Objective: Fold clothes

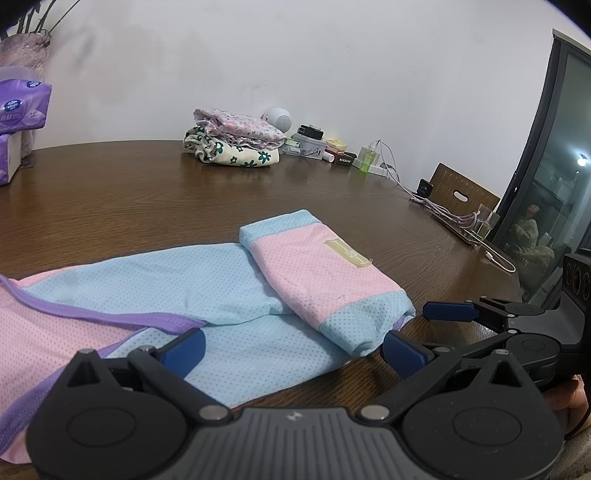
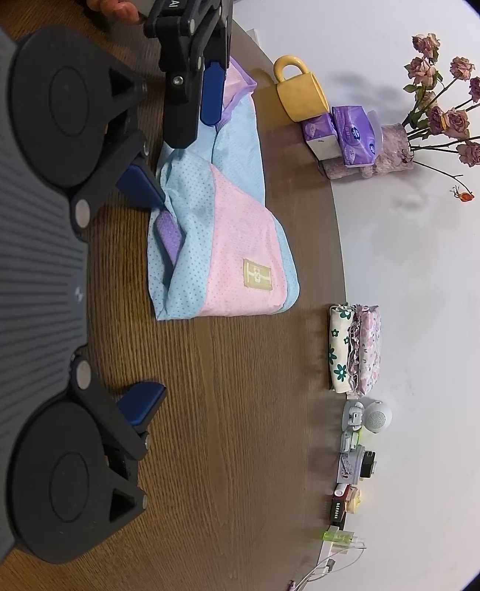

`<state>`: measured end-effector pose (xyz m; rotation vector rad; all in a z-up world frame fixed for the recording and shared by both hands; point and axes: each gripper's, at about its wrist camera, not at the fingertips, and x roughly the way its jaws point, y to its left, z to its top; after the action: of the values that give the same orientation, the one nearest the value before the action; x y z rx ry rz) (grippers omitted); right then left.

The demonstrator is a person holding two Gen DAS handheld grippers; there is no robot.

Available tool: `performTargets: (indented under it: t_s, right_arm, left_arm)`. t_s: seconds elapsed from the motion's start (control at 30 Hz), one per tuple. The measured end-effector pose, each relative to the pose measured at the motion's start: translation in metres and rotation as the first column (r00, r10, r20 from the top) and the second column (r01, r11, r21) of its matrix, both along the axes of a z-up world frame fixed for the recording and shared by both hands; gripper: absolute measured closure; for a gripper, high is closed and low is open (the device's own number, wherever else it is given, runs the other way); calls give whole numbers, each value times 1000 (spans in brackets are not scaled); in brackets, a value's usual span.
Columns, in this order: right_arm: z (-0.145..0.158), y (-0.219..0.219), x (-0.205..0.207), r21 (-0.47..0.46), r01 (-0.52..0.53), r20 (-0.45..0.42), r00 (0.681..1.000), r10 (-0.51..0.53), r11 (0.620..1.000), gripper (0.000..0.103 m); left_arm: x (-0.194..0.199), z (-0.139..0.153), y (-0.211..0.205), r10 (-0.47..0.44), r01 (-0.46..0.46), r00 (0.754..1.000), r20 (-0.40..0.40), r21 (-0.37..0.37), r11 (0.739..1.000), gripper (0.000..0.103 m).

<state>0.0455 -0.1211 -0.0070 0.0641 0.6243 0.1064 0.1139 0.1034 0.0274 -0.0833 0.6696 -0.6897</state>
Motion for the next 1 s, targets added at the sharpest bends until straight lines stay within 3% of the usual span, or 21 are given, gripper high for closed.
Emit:
performTargets:
  t_s: [1.0]
  right_arm:
    - [0,-3,-2,20,-7,5,1000,7,1000,1]
  left_arm:
    - [2,-1,-2,10,-10,1000,3,9,1000,0]
